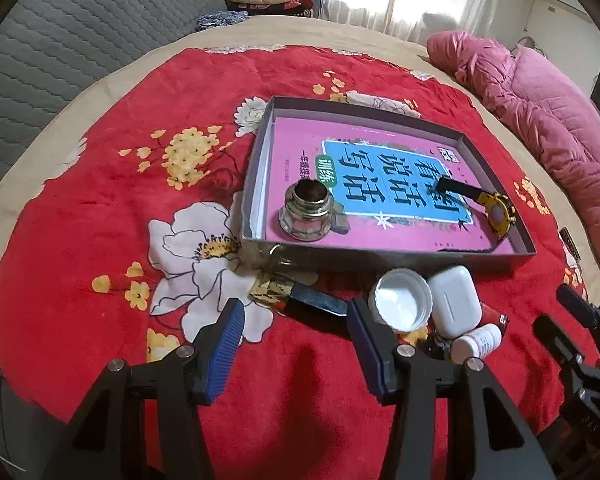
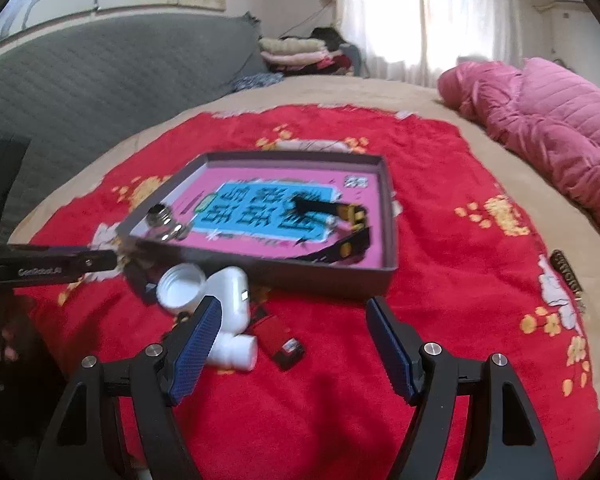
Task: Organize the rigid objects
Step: 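Grasp the black-handled gold-tipped item with the left tool while the right tool grasps the white pill bottle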
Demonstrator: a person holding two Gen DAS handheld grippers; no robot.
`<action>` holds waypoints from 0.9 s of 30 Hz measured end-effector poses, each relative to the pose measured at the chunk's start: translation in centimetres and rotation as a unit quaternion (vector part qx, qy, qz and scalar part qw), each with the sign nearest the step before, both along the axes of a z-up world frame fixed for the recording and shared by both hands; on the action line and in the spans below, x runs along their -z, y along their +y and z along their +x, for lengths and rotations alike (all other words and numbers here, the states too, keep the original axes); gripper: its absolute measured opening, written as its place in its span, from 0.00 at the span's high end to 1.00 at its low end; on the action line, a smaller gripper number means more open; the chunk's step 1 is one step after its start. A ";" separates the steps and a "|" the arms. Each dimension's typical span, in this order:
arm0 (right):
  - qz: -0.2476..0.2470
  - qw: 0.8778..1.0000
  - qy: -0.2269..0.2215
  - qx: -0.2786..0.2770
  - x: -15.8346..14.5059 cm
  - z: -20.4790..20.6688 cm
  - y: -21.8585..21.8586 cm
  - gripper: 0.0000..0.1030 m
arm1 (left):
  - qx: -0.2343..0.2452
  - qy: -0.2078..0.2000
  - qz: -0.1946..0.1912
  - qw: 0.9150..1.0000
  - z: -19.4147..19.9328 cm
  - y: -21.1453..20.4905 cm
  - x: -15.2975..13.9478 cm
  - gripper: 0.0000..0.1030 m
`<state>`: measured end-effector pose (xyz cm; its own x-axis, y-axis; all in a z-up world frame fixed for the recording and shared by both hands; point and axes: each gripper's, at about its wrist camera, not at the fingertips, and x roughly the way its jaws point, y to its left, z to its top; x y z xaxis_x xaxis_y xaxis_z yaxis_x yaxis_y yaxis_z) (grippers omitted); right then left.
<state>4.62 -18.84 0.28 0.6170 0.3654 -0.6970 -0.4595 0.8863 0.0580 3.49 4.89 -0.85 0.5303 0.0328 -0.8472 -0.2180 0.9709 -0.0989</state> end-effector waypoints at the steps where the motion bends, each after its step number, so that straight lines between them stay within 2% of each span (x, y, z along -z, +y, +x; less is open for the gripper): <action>1: 0.003 1.000 0.011 -0.004 0.3 0.0 0.2 0.26 | 0.001 0.001 0.000 1.000 0.0 -0.1 0.1 0.49; 16: -0.004 0.999 0.045 -0.021 1.1 -0.8 2.1 0.26 | 0.012 0.014 0.002 1.000 -0.7 -0.5 0.8 0.49; 20: -0.014 0.999 0.040 -0.033 1.2 -1.2 2.8 0.26 | 0.005 0.018 -0.007 1.000 -0.6 -0.7 1.1 0.49; 27: -0.015 0.998 0.059 -0.030 2.1 -0.6 2.9 0.26 | -0.035 0.038 -0.053 0.997 1.2 -0.3 2.0 0.49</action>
